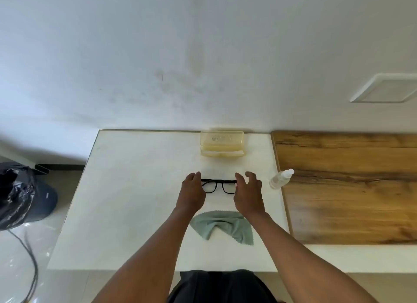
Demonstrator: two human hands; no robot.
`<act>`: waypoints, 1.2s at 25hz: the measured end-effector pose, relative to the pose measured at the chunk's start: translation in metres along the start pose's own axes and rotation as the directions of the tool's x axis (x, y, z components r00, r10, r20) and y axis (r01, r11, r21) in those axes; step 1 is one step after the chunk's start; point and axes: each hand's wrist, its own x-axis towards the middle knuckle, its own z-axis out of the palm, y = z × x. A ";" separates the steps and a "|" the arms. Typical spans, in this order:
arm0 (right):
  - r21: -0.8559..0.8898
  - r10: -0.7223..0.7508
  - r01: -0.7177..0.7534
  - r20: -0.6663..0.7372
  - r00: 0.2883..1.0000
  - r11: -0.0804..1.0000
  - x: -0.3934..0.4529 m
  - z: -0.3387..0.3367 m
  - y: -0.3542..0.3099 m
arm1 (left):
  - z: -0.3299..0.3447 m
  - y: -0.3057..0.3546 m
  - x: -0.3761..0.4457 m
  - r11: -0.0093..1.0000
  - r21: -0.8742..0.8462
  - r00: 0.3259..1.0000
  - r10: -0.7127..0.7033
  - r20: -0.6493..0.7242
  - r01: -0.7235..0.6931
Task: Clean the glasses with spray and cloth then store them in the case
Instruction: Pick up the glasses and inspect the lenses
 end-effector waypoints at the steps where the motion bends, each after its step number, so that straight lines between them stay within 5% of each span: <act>1: 0.034 0.047 -0.048 0.017 0.999 0.998 0.002 0.000 0.002 | 0.001 -0.002 0.003 0.999 -0.022 0.999 -0.033 -0.009 0.033; 6: 0.203 0.088 -0.091 0.026 0.996 0.975 0.012 0.010 0.010 | 0.003 -0.003 0.013 0.983 -0.150 0.992 -0.117 -0.053 0.108; 17: 0.257 0.128 -0.106 -0.071 0.989 0.960 0.016 0.007 0.004 | -0.004 0.003 0.007 0.922 -0.329 0.970 -0.234 -0.060 0.202; 24: 0.285 0.094 -0.050 -0.140 0.986 0.957 0.010 -0.008 -0.003 | -0.011 0.002 -0.007 0.741 -0.599 0.917 -0.398 -0.030 0.303; 30: 0.362 0.108 -0.016 -0.235 0.966 0.932 0.001 -0.023 -0.013 | -0.031 0.007 -0.025 0.625 -0.743 0.918 -0.396 -0.039 0.238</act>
